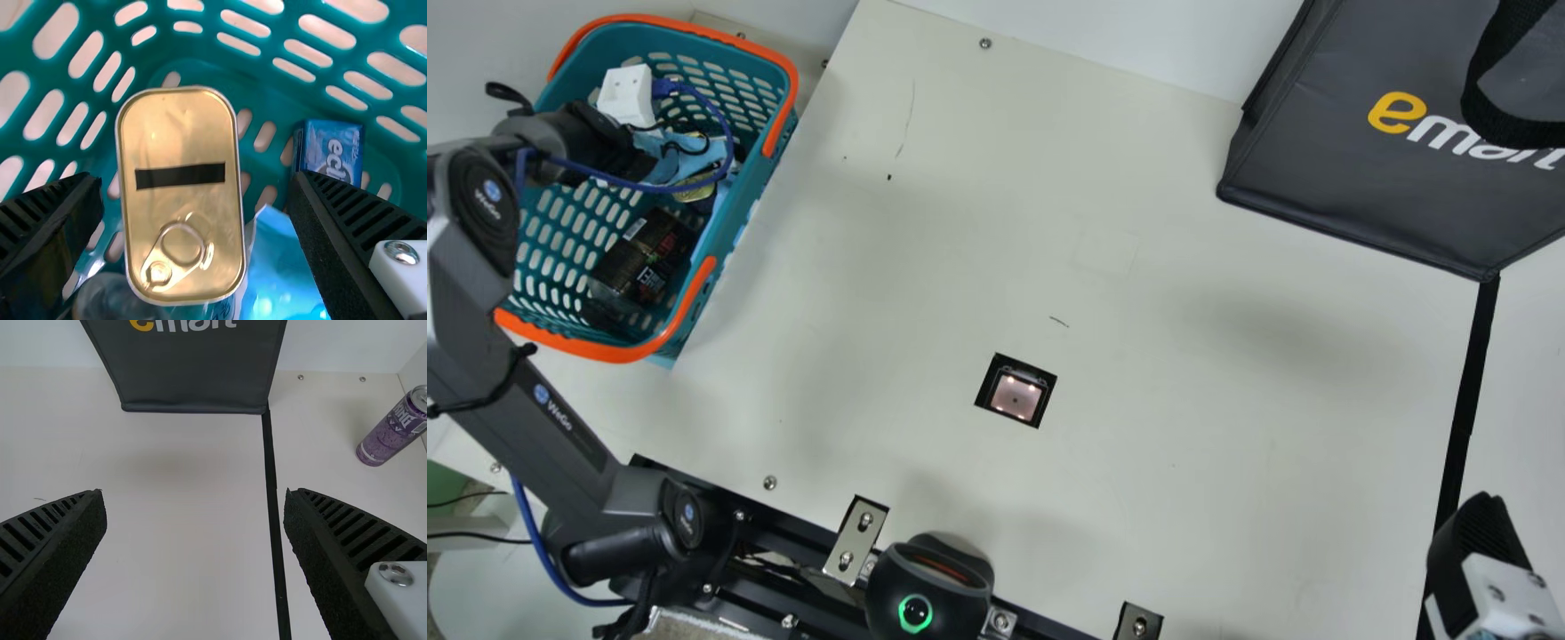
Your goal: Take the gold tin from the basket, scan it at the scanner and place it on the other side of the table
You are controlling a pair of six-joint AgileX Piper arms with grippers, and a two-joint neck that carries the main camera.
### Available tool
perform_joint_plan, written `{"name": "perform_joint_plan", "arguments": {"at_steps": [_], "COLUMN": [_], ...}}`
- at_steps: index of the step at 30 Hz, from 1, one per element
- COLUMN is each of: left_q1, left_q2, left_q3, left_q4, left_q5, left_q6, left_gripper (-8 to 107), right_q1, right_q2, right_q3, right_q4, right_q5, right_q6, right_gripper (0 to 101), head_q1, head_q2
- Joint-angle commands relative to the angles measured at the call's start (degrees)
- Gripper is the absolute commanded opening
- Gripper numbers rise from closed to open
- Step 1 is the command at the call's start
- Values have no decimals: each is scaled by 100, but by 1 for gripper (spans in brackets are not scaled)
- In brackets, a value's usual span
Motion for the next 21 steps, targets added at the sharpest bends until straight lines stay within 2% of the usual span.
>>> {"name": "perform_joint_plan", "arguments": {"at_steps": [1,6,15,21], "left_q1": [-14,-46,69,139], "left_q2": [58,179,347,475], "left_q3": [-105,-327,-612,-738], "left_q4": [114,250,14,108], "left_q5": [34,154,662,895], "left_q6": [-232,-454,-356,-405], "left_gripper": [90,90,90,90], "right_q1": [0,0,0,0], "right_q2": [0,0,0,0], "right_q3": [0,0,0,0], "right_q4": [0,0,0,0], "right_q5": [0,0,0,0], "right_q6": [0,0,0,0], "right_gripper": [95,95,95,95], "head_q1": [-166,-166,-166,-166], "head_q2": [14,14,14,14]}}
